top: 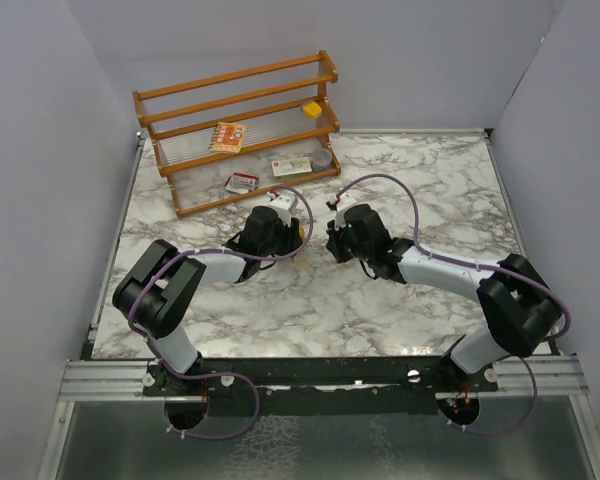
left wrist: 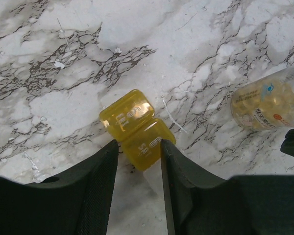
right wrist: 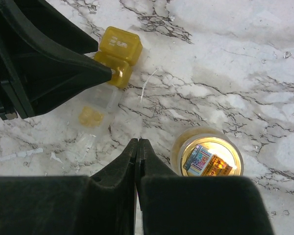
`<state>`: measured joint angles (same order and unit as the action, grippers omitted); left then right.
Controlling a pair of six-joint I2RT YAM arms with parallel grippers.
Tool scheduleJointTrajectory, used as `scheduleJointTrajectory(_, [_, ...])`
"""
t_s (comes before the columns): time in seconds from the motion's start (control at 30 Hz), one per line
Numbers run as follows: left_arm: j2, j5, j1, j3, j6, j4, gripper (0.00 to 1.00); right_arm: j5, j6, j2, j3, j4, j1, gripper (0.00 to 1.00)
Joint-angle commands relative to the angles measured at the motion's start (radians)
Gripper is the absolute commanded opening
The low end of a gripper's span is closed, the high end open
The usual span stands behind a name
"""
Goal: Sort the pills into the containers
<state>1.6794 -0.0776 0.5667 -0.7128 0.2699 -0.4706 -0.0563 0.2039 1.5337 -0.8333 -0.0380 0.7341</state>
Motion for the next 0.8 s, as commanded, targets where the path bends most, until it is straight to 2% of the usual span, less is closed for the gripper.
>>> scheduleJointTrajectory(0.0, [-0.012,0.012,-0.002,-0.03,-0.01,0.018,0.42,-0.007,-0.003,0.019,-0.033,-0.034,0.007,0.01])
scheduleJointTrajectory(0.33, [-0.009,-0.002,-0.001,-0.047,-0.003,0.016,0.42,0.022,0.009,0.039,-0.036,-0.047,0.007,0.01])
scheduleJointTrajectory(0.77, [-0.006,0.053,0.0,-0.043,0.005,0.051,0.42,0.073,0.021,0.027,-0.019,-0.069,0.008,0.01])
